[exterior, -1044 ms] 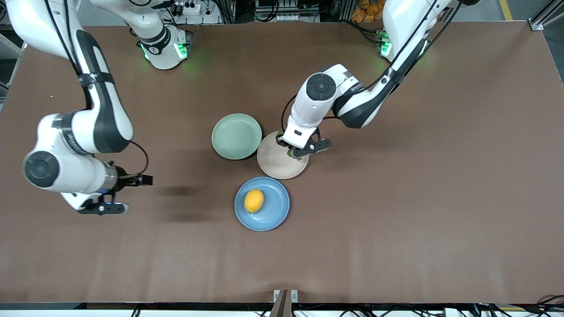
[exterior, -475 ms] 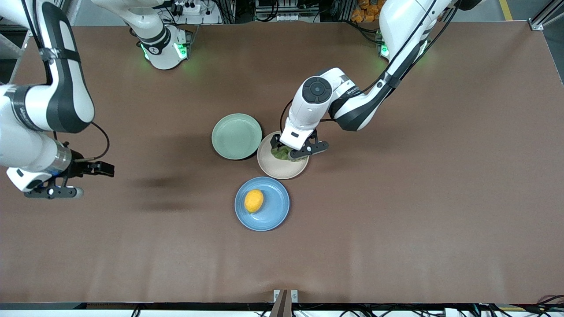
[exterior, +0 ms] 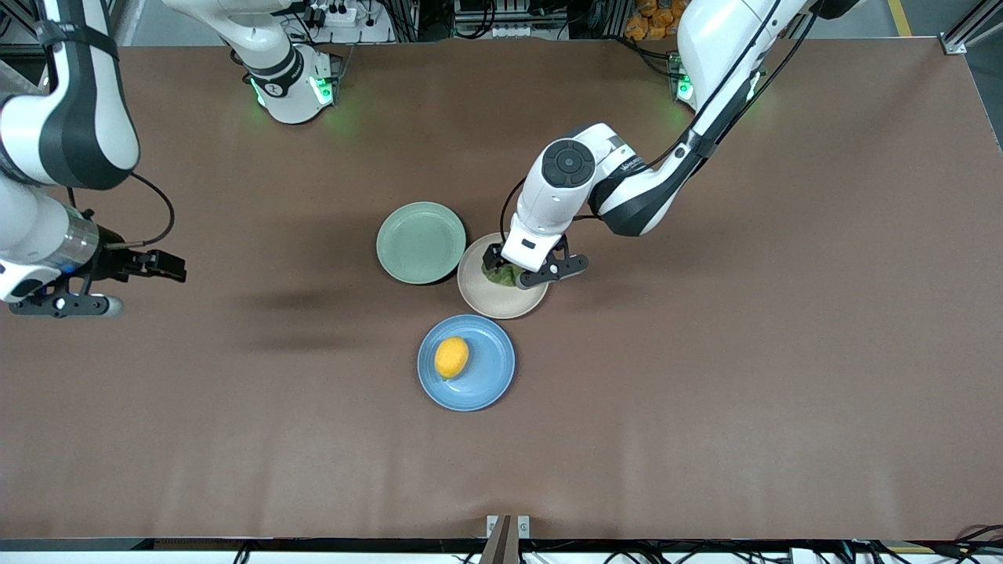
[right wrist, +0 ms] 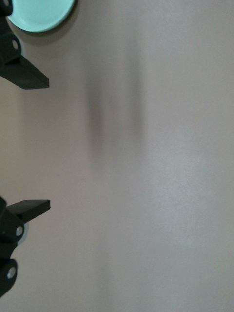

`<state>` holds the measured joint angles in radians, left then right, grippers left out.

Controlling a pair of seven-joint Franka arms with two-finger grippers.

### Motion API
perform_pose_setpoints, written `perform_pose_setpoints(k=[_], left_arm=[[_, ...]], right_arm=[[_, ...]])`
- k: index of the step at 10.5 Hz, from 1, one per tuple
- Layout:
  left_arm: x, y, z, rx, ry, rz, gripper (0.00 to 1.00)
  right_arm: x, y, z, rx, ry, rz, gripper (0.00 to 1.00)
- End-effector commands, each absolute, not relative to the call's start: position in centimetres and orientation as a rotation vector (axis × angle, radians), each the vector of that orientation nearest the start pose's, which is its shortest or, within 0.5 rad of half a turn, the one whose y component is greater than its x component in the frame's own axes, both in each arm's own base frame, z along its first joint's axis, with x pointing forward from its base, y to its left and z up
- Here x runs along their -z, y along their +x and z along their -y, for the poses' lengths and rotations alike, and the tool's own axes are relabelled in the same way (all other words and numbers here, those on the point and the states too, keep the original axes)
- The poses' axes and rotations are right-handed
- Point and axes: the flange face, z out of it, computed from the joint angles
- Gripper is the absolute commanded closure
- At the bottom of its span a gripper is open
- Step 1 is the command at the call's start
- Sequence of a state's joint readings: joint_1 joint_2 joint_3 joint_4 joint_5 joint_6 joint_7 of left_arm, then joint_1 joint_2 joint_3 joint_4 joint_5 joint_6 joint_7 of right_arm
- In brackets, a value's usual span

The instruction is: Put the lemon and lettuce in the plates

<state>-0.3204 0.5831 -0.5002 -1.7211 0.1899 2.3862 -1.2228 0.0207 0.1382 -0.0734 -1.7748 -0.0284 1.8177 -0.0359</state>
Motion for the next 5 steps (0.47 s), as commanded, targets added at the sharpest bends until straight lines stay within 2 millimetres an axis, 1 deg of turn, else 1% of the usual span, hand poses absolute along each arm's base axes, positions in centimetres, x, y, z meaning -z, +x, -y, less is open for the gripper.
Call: perform_pose_setpoints(k=[1,2,3,4,5], left_arm=[[-30.3,49.9,47.1,0.008,-3.272,0.614,0.0],[-30.3,50.2,46.7,0.013,-3.263,0.621,0.0],[-30.3,51.1,45.6,0.036,-3.246,0.617,0.0],[-30.2,51.3,45.0,0.056,-3.227,0.566,0.0],[-30.8,52.9,43.3,0.086,-3.22,0.584,0.0]], right_arm=[[-50.6,59.1,3.2,-0.152,-3.182,0.002,0.0],[-51.9,59.1,3.3,-0.147,-3.183,0.0,0.0],[-53.7,59.2,3.2,-0.123,-3.185,-0.005,0.0],[-55.3,59.1,2.9,-0.13,-3.186,-0.005,0.0],[-56.7,59.0,2.9,-0.123,-3.185,-0.012,0.0]])
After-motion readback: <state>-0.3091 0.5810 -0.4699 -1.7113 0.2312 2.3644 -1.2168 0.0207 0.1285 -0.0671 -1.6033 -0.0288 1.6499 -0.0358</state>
